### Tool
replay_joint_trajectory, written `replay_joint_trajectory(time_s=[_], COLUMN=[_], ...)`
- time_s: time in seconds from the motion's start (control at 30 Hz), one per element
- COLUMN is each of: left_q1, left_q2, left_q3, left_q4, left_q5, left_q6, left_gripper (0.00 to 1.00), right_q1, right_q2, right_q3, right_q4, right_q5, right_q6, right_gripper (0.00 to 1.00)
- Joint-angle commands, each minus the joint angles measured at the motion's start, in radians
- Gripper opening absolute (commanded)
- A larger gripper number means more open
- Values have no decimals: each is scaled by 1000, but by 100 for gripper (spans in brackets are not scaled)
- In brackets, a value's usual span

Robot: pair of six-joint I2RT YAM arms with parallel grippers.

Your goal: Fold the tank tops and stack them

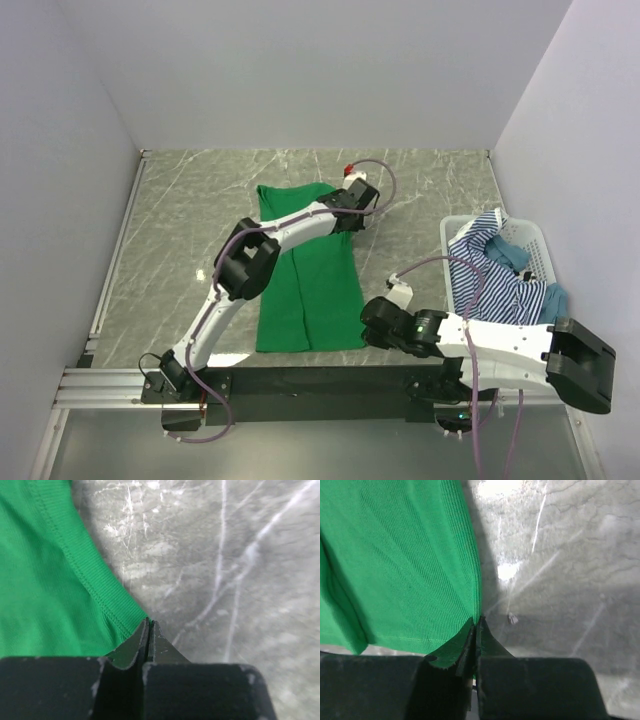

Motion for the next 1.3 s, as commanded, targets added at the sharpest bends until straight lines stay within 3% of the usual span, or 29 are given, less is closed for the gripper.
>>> replay_joint_trajectory(time_s=[0.0,0.33,0.73,1.27], left_q1=[28,122,220,285], left_q2=[-143,-333,-484,-570], left_q3=[-58,-328,-602,-751], left_q4=[143,336,457,517], left_q5=[87,218,307,327], left_q6=[-55,-132,-180,-164], left_gripper=[0,0,0,1], right_q1=[44,170,191,211], right_q2=[34,212,295,481], right_q3=[81,274,457,623], right_q4=[-149,-253,-284,-184], right_q5=[116,211,196,93], right_q6=[17,29,-109,-247], right_gripper=[0,0,0,0])
